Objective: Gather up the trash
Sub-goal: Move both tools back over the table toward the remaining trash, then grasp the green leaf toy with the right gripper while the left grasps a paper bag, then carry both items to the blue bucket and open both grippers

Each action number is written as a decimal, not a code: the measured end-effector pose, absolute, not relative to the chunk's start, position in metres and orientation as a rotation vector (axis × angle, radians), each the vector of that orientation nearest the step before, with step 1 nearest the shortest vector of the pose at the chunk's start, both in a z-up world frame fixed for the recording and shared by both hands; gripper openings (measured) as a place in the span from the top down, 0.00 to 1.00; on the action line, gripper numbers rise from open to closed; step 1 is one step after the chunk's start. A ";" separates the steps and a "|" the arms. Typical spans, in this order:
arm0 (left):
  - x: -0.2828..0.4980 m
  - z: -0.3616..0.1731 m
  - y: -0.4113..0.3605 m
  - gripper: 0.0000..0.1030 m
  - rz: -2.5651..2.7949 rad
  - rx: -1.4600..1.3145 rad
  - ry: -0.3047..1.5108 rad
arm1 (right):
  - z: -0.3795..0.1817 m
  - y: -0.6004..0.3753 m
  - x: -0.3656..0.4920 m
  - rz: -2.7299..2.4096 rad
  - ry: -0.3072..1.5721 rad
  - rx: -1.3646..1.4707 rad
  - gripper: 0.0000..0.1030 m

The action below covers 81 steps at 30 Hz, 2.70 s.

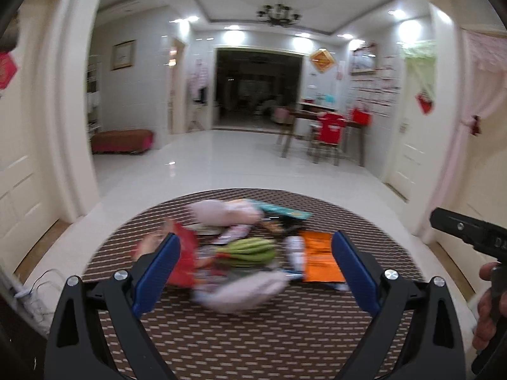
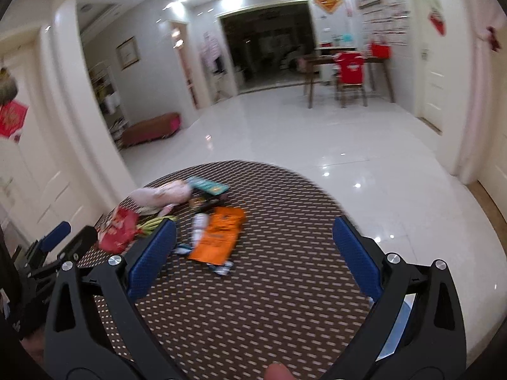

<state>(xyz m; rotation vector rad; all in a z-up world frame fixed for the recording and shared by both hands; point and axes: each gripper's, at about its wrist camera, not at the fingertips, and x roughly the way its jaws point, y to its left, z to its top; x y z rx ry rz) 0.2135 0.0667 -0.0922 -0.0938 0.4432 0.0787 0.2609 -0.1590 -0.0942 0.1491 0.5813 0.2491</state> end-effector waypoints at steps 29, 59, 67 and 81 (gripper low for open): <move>0.271 -0.167 0.193 0.47 0.166 -0.195 0.718 | -0.182 0.055 0.374 0.604 0.898 -0.158 0.43; 0.190 -0.136 0.156 0.52 0.169 -0.166 0.584 | -0.149 -0.043 0.321 0.607 0.742 0.075 0.23; 0.176 -0.138 0.176 0.52 0.224 -0.173 0.578 | -0.170 0.043 0.358 0.656 0.821 -0.077 0.24; 0.177 -0.130 0.180 0.52 0.201 -0.210 0.548 | -0.144 0.013 0.343 0.680 0.749 -0.029 0.95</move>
